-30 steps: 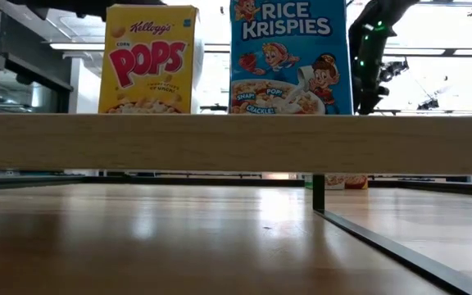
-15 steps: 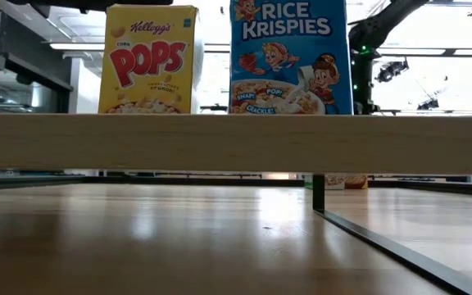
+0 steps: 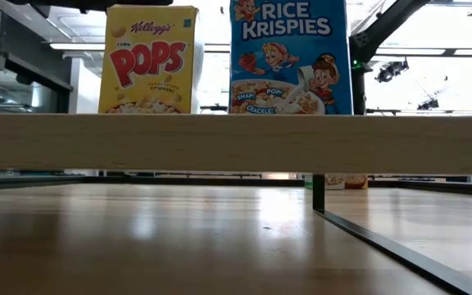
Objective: Stack cereal on shelf
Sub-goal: Put the yellow cereal box on the shelf aligned with the yellow cereal box
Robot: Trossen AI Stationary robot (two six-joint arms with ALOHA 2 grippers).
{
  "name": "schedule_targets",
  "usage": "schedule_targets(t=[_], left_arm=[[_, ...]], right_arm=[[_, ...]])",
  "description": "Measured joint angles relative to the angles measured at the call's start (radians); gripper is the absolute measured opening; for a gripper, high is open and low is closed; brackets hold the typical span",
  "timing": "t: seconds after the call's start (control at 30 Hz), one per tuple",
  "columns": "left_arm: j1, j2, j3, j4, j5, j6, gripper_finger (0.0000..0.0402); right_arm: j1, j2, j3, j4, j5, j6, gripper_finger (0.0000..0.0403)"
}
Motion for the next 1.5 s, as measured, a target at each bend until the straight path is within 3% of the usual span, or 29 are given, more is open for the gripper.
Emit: schedule_targets(t=[0.13, 0.4, 0.57, 0.77, 1.0, 1.17, 1.3, 1.37, 1.5], left_arm=[[0.0, 0.0, 0.0, 0.0, 0.0, 0.0, 0.0], [0.0, 0.0, 0.0, 0.0, -0.001, 0.0, 0.0], [0.0, 0.0, 0.0, 0.0, -0.001, 0.002, 0.0], [0.0, 0.0, 0.0, 0.004, -0.002, 0.064, 0.0], [0.0, 0.0, 0.0, 0.067, -0.046, 0.094, 0.0], [0.002, 0.0, 0.0, 0.064, -0.103, 0.146, 0.0008], [0.03, 0.0, 0.0, -0.019, -0.071, 0.196, 0.0043], [0.05, 0.0, 0.0, -0.077, -0.01, 0.23, 0.007], [0.074, 0.0, 0.0, -0.168, 0.123, 0.273, 0.0132]], right_arm=[[0.0, 0.002, 0.0, 0.017, -0.015, -0.004, 0.0244], [0.0, 0.001, 0.0, -0.002, -0.015, -0.015, 0.0137], [0.0, -0.034, 0.0, -0.076, -0.012, -0.004, 0.0092], [0.001, -0.174, 0.0, -0.122, -0.009, 0.075, 0.0083], [0.055, -0.441, 0.0, -0.158, 0.002, 0.292, 0.0085], [0.18, -0.631, 0.0, -0.181, -0.13, 0.53, 0.0086], [0.38, -0.727, 0.0, -0.118, -0.221, 0.758, 0.0086], [0.51, -0.745, 0.0, -0.056, -0.197, 0.859, 0.0086], [0.779, -0.703, 0.0, 0.102, -0.02, 1.013, 0.0086]])
